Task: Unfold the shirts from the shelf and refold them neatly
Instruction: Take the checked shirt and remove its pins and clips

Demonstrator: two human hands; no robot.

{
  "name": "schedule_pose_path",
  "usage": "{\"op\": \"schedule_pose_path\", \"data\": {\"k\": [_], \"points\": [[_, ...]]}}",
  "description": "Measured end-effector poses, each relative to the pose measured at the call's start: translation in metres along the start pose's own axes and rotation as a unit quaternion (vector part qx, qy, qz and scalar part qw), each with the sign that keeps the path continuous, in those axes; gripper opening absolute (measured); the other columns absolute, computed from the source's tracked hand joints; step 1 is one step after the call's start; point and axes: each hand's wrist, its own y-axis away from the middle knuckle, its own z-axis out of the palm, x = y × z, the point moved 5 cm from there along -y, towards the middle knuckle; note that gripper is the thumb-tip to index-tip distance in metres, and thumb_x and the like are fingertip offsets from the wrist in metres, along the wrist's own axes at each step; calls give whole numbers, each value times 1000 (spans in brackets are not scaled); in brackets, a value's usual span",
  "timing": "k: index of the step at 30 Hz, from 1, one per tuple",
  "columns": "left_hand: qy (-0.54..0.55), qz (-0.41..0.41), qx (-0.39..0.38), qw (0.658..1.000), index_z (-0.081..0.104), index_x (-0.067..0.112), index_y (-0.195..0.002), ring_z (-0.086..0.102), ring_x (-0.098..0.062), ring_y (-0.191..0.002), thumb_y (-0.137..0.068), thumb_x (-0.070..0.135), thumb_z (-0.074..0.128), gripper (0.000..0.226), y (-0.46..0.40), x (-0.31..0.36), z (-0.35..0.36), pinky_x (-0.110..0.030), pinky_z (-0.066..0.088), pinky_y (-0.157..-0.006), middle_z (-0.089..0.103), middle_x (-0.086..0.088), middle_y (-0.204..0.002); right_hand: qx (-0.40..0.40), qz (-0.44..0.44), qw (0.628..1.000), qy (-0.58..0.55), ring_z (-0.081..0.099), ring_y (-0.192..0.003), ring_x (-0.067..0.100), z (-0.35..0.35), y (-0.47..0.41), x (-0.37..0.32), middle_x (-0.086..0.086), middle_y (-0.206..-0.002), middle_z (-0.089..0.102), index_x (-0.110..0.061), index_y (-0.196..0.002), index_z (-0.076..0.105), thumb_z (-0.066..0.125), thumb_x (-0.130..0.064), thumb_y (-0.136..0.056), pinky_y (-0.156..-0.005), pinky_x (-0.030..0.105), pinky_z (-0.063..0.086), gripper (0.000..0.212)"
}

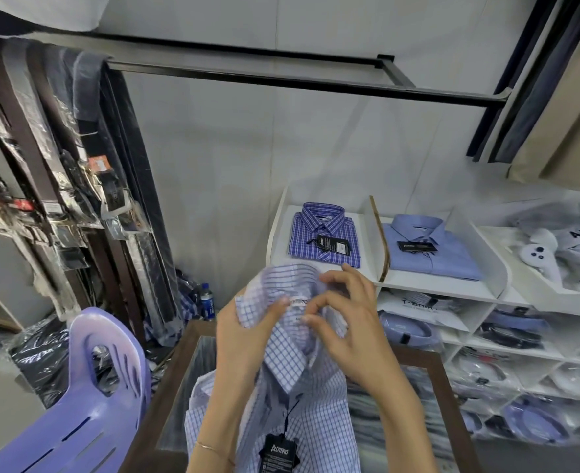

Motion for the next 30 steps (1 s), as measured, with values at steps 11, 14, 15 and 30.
{"op": "schedule_pose_path", "data": {"k": [11,14,15,30], "points": [[36,-27,-12,999,67,14,-113,70,-24,-98,-78,18,75,36,-6,-6,-6,-50,55,-87,73,-5,-104,35,8,999,-19,39,-120,4,-7,1,2,-19,-107,48,-32,-81,65,61,-48,-81,-101,22,28,16],[20,-26,-30,999,66,16,-115,69,-22,-100,-82,17,72,34,-4,-4,-2,-50,53,-90,73,-3,-105,41,-1,998,-45,50,-112,6,-5,-2,-3,-18,-106,52,-37,-93,63,69,-35,-84,-95,16,35,11],[23,-31,-31,999,66,16,-115,69,-21,-100,-82,19,72,34,-3,-6,-2,-50,53,-91,73,-3,-106,34,-5,998,-46,51,-111,7,-3,-2,-2,-17,-106,54,-37,-96,64,71,-33,-84,-94,17,37,15],[39,-87,-36,995,54,27,-126,62,-18,-113,-71,38,80,62,-4,-19,-10,-45,48,-98,63,-1,-126,11,8,1000,-5,44,-108,4,8,0,7,-19,-101,53,-38,-81,66,54,-53,-82,-91,15,32,19]]}}
